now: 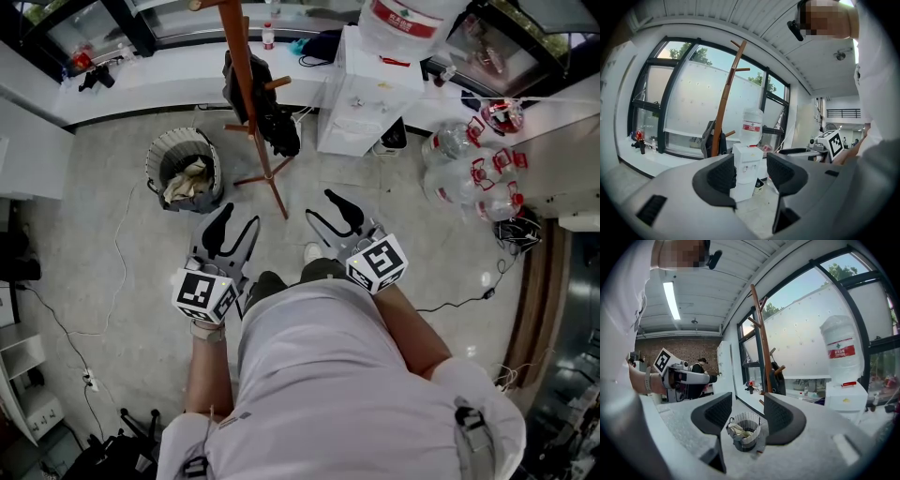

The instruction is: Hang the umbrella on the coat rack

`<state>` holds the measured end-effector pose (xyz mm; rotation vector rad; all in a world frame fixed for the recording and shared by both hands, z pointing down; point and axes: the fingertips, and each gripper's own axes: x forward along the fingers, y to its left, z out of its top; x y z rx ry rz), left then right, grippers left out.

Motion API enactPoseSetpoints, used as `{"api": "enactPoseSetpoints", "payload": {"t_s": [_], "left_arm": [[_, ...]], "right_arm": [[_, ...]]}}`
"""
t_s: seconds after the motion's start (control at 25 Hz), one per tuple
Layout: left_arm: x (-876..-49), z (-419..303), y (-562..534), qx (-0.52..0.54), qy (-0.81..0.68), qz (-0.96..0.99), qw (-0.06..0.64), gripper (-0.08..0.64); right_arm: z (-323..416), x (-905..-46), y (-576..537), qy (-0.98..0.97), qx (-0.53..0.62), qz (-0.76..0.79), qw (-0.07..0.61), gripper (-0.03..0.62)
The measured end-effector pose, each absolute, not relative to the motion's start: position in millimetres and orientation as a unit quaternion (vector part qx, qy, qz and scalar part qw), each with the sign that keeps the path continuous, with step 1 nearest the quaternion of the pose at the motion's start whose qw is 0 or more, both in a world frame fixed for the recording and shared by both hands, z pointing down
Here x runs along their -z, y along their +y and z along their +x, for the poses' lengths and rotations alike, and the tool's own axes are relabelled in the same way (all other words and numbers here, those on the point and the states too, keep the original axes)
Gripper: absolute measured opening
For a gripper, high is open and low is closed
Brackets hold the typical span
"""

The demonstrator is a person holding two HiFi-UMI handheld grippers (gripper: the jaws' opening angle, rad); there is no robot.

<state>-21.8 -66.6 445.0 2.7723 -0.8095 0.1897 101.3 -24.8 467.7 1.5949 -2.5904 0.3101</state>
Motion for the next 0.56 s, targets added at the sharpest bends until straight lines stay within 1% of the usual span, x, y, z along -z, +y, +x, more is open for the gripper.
{"api": "enactPoseSetpoints", "payload": {"t_s": [0.32,0.56], "left_arm": [[-449.7,-23.7,-69.6,-0.070,-0.286,0.947,0.126,0.215],[-451.3,-30.1,-70.0,-0.070,-0.291,0.945,0.130,0.215]], "right_arm": [[99.5,-471.6,-28.3,-0.851,-0.101,0.513,0.048,0.215],[94.6,-476.0,-30.3,-0.850,-0.112,0.513,0.045,0.199]]}}
